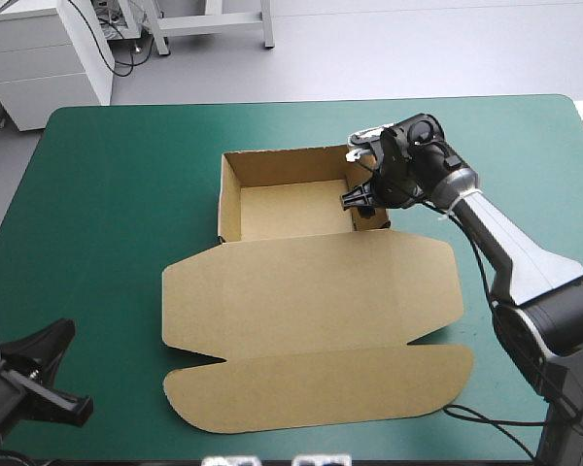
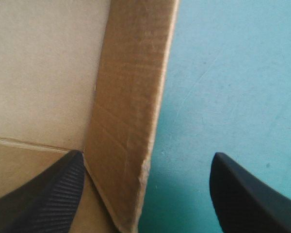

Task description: Fold the box

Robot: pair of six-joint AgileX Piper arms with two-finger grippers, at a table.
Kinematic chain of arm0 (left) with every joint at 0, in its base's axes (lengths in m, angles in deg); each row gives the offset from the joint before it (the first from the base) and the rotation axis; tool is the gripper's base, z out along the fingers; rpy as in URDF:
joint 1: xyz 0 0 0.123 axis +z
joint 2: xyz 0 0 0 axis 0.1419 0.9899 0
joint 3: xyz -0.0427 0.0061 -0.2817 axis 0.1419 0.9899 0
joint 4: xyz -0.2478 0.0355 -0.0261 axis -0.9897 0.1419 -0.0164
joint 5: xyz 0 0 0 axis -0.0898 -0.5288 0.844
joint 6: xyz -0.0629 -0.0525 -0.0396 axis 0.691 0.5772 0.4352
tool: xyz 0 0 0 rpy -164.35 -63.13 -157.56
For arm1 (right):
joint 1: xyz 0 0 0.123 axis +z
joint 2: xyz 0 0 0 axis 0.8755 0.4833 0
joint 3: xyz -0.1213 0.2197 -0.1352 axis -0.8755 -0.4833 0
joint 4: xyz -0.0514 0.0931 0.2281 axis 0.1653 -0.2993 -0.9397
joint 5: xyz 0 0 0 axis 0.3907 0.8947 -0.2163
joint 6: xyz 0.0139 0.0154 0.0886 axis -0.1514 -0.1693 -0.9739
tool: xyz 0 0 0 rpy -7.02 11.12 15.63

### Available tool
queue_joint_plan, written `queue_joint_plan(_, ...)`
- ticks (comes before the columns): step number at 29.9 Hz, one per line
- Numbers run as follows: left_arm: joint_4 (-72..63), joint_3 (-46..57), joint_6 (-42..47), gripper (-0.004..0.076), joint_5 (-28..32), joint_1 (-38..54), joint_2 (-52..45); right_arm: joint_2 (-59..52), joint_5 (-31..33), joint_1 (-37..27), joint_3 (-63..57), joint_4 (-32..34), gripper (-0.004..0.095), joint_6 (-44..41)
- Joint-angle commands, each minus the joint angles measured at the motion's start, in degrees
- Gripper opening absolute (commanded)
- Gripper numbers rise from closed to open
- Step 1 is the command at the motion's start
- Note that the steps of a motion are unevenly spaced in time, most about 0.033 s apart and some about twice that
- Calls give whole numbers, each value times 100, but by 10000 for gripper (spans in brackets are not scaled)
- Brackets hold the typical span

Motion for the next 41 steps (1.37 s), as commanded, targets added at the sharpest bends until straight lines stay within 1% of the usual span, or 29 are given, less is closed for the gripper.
queue_joint_plan(1, -44, 684, 30, -8, 698, -30, -561, -47, -158, 1, 122, 70, 671, 0)
queue_joint_plan(5, -44, 1285, 30, -8, 724, -30, -943, 162, -152, 1, 122, 58, 671, -47)
queue_joint_plan(10, -44, 1744, 30, -8, 793, -30, -1064, 233, -221, 1, 122, 37, 671, -57)
queue_joint_plan(12, -44, 1897, 30, -8, 823, -30, -1081, 242, -221, 1, 122, 37, 649, -57)
queue_joint_plan(13, -44, 1971, 30, -8, 823, -30, -1081, 242, -234, 1, 122, 37, 619, -57)
queue_joint_plan(15, -44, 2044, 30, -8, 834, -30, -1081, 242, -234, 1, 122, 37, 543, -57)
queue_joint_plan(16, -44, 2075, 30, -8, 848, -30, -1081, 242, -243, 1, 122, 48, 479, -57)
queue_joint_plan(18, -44, 2097, 30, -8, 901, -30, -1081, 242, -243, 1, 122, 37, 320, -90)
queue_joint_plan(21, -44, 2101, 30, -8, 1004, -30, -1081, 242, -156, 1, 122, 37, 47, -75)
queue_joint_plan(22, -44, 2111, 30, -8, 1019, -30, -1081, 242, -110, 1, 122, 62, -21, -47)
queue_joint_plan(25, -44, 2262, 53, -8, 1047, -30, -1081, 242, -19, -37, 167, 93, -19, 124)
queue_joint_plan(27, -20, 2422, 53, -8, 1113, -30, -1081, 242, 189, -93, 388, 223, -19, 124)
queue_joint_plan(29, -85, 2490, 162, -8, 1259, -30, -1081, 224, 296, -162, 851, 391, -19, 148)
queue_joint_plan(32, -61, 2488, 359, -8, 1299, -30, -1081, 69, 296, -332, 1527, 401, -19, 385)
queue_joint_plan(35, -45, 2488, 335, -8, 1288, -30, -1081, -81, 296, -607, 2367, 776, -19, 535)
queue_joint_plan(38, -31, 2488, 334, -8, 1276, -30, -1081, -191, 296, -1068, 3028, 1374, -19, 609)
queue_joint_plan(39, -31, 2488, 334, -8, 1276, -30, -1081, -223, 296, -1272, 3156, 1446, -19, 609)
queue_joint_plan(41, -31, 2488, 334, -8, 1276, -30, -1081, -285, 296, -1787, 3239, 1357, -19, 563)
